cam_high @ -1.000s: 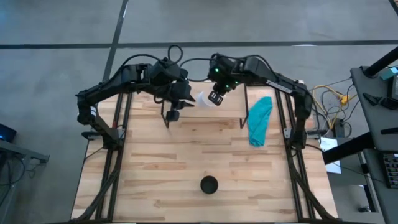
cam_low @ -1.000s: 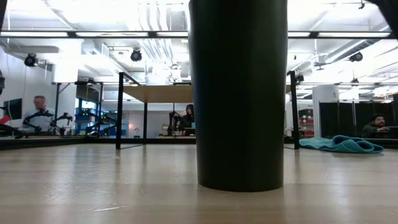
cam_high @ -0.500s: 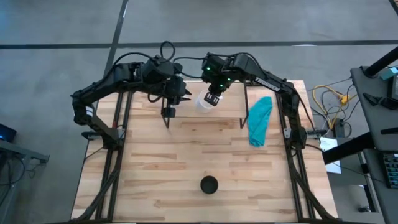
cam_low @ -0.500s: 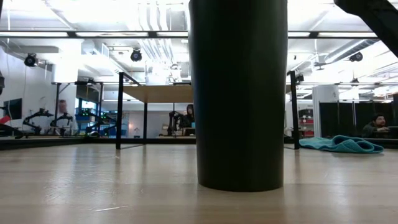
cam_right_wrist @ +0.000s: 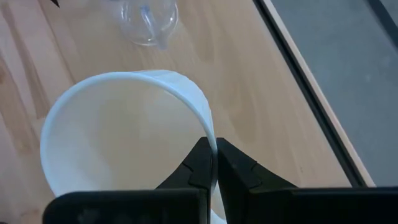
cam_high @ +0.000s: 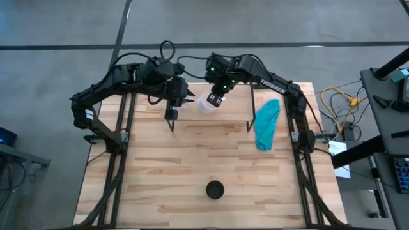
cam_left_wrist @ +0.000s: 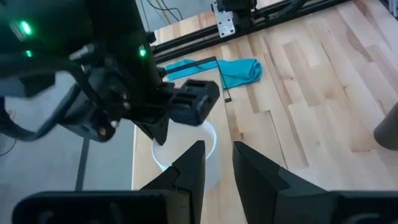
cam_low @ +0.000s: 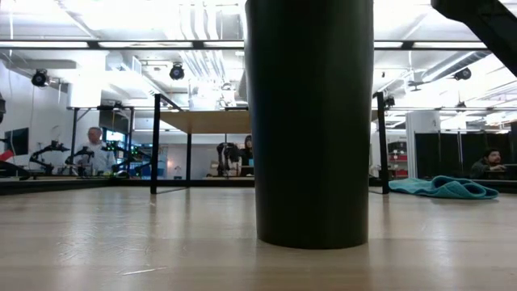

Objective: Stack small to large cups/mugs on shelf
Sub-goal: Put the white mug on the shelf

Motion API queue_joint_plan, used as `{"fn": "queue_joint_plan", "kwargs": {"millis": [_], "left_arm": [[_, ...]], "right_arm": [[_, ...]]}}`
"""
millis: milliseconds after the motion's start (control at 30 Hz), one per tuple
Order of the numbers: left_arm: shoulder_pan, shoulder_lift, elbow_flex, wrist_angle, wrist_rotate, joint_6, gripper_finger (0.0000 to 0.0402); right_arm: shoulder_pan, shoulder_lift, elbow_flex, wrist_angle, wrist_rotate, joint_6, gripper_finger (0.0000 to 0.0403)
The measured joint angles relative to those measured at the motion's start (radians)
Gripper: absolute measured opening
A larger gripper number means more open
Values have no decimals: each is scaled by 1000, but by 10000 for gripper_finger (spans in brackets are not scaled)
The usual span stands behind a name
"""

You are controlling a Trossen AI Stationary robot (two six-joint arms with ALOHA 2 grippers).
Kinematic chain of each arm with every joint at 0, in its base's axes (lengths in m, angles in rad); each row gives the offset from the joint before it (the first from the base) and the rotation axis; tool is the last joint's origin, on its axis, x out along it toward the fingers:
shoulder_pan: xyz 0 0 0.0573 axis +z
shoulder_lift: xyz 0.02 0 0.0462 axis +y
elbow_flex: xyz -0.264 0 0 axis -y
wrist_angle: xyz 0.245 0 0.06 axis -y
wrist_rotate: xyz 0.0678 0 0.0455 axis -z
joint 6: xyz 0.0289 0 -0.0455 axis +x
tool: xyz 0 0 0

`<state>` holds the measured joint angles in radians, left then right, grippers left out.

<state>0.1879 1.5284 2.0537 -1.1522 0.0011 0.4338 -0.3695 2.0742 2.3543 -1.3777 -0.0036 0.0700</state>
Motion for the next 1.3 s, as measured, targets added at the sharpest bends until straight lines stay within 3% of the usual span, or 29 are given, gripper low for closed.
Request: {"fn": "queue_joint_plan", "kwargs": {"millis": [1300], "left_arm": [[0,0,0,-10,4,-6,68]], "right_arm": [[0,21,-2,-1,1,8,40]]}}
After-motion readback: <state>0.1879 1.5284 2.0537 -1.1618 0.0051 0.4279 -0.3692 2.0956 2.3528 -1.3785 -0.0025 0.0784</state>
